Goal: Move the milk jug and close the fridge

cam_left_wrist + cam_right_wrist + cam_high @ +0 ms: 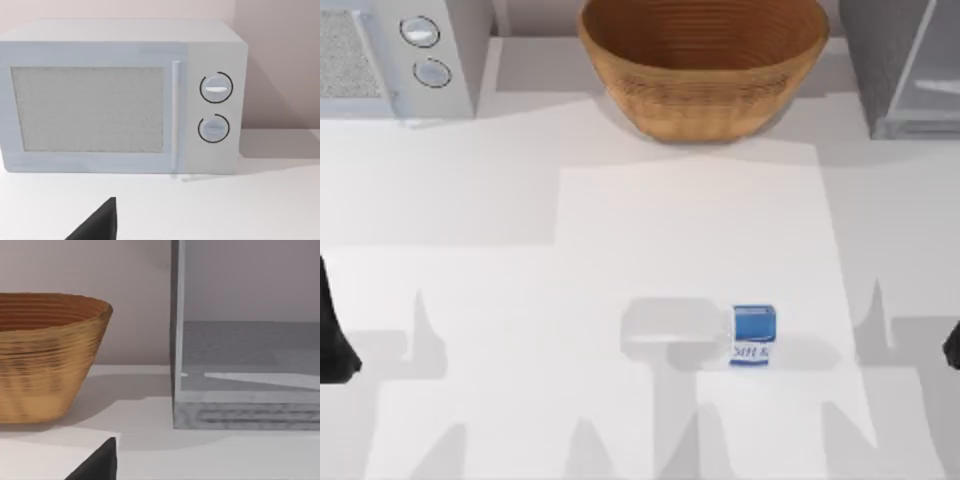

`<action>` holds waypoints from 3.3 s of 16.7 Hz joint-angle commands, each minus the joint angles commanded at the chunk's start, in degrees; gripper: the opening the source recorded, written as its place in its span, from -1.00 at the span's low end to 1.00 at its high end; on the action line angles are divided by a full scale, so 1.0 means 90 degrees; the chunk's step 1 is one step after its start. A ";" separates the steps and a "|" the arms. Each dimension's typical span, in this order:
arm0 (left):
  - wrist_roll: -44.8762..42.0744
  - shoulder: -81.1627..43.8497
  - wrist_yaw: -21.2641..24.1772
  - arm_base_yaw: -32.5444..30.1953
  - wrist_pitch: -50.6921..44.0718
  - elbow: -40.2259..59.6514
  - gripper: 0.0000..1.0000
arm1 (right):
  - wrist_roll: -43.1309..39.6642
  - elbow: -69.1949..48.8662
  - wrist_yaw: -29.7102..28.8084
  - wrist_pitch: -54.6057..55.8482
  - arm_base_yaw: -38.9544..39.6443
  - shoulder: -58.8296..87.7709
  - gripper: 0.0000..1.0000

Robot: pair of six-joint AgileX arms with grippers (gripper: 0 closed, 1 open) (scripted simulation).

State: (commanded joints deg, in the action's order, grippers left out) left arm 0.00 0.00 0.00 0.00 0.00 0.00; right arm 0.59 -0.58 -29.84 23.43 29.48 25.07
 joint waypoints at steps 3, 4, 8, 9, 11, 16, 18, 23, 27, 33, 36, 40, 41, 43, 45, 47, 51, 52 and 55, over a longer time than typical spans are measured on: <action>0.0000 0.0000 0.0000 0.0000 0.0000 0.0000 1.00 | 0.0028 -0.0042 -0.1285 0.0962 0.1274 0.0996 1.00; 0.0000 0.0000 0.0000 0.0000 0.0000 0.0000 1.00 | 0.0035 -0.0054 -0.1630 0.1235 0.1623 0.1276 1.00; 0.0000 0.0000 0.0000 0.0000 0.0000 0.0000 1.00 | 0.0049 -0.0087 -0.2507 0.1969 0.2517 0.2027 1.00; 0.0000 0.0000 0.0000 0.0000 0.0000 0.0000 1.00 | 0.0050 -0.0089 -0.2579 0.2030 0.2591 0.2092 1.00; 0.0000 0.0000 0.0000 0.0000 0.0000 0.0000 1.00 | 0.0050 -0.0089 -0.2593 0.2042 0.2605 0.2104 1.00; 0.0000 0.0000 0.0000 0.0000 0.0000 0.0000 1.00 | 0.0115 -0.0149 -0.2664 0.2180 0.2651 0.2306 1.00; 0.0000 0.0000 0.0000 0.0000 0.0000 0.0000 1.00 | 0.0238 -0.0309 -0.2832 0.2485 0.2791 0.2785 1.00; 0.0000 0.0000 0.0000 0.0000 0.0000 0.0000 1.00 | 0.0717 -0.0946 -0.3432 0.3676 0.3342 0.5132 1.00; 0.0000 0.0000 0.0000 0.0000 0.0000 0.0000 1.00 | 0.1192 -0.1584 -0.3916 0.4791 0.3819 0.7625 1.00; 0.0000 0.0000 0.0000 0.0000 0.0000 0.0000 1.00 | 0.1780 -0.2385 -0.4405 0.6102 0.4314 1.0383 1.00; 0.0000 0.0000 0.0000 0.0000 0.0000 0.0000 1.00 | 0.1904 -0.2557 -0.4495 0.6374 0.4405 1.0881 1.00; 0.0000 0.0000 0.0000 0.0000 0.0000 0.0000 1.00 | 0.1911 -0.2568 -0.4500 0.6390 0.4411 1.0911 1.00; 0.0000 0.0000 0.0000 0.0000 0.0000 0.0000 1.00 | 0.1904 -0.2544 -0.4488 0.6370 0.4378 1.0895 1.00; 0.0000 0.0000 0.0000 0.0000 0.0000 0.0000 1.00 | 0.1837 -0.2601 -0.4412 0.6444 0.4310 1.0936 1.00; 0.0000 0.0000 0.0000 0.0000 0.0000 0.0000 1.00 | 0.1658 -0.2729 -0.4199 0.6610 0.4093 1.1054 1.00; 0.0000 0.0000 0.0000 0.0000 0.0000 0.0000 1.00 | 0.1466 -0.2870 -0.3921 0.6791 0.3802 1.1194 1.00; 0.0000 0.0000 0.0000 0.0000 0.0000 0.0000 1.00 | 0.1305 -0.2992 -0.3644 0.6943 0.3513 1.1322 1.00; 0.0000 0.0000 0.0000 0.0000 0.0000 0.0000 1.00 | 0.1305 -0.2992 -0.3644 0.6943 0.3513 1.1322 1.00; 0.0000 0.0000 0.0000 0.0000 0.0000 0.0000 1.00 | 0.1305 -0.2992 -0.3644 0.6943 0.3513 1.1322 0.70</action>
State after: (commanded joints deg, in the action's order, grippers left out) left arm 0.00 0.00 0.00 0.00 0.00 0.00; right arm 12.33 -27.51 -62.64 85.91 61.10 126.97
